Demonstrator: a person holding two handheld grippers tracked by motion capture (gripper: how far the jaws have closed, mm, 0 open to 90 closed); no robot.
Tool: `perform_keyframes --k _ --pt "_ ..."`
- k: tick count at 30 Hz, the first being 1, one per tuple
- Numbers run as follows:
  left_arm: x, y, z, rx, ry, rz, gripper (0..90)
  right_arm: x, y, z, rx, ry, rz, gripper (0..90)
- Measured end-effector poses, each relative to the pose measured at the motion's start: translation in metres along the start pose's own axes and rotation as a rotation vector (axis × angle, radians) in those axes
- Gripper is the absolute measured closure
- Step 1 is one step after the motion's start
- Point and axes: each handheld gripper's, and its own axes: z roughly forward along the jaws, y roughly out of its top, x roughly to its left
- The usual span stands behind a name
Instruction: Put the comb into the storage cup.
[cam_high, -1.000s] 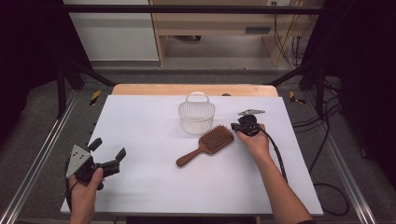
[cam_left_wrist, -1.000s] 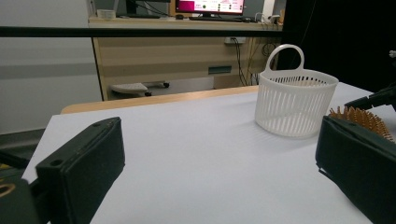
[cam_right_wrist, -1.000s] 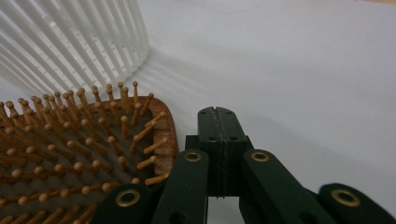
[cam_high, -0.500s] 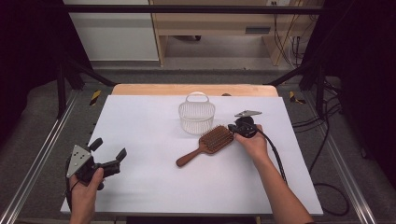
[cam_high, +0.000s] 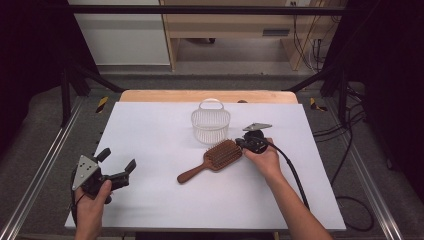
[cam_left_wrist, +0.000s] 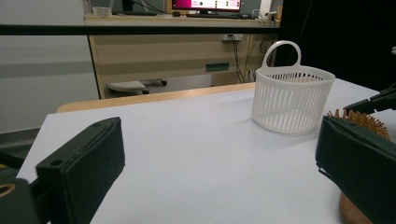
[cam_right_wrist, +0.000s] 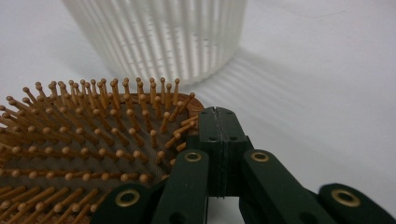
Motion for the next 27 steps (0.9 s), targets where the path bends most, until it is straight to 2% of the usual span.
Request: perform_keyframes --k 10,11,12,15,27 --pt "-0.002 0.000 0.001 0.008 -0.013 0.004 1.7 0.038 0.000 0.008 -0.002 0.054 -0.034 90.0" --pt "-0.002 0.000 0.001 0.008 -0.013 0.004 1.7 0.045 0.001 0.010 -0.002 0.069 -0.046 90.0" --pt "-0.002 0.000 0.001 0.008 -0.014 0.005 1.7 0.045 0.001 0.010 -0.002 0.069 -0.046 90.0" --pt "-0.002 0.000 0.001 0.011 -0.015 0.007 1.7 0.057 0.002 0.013 0.000 0.085 -0.060 90.0" --pt "-0.003 0.000 0.002 0.020 -0.020 0.020 1.7 0.079 0.003 0.014 0.013 0.121 -0.080 90.0"
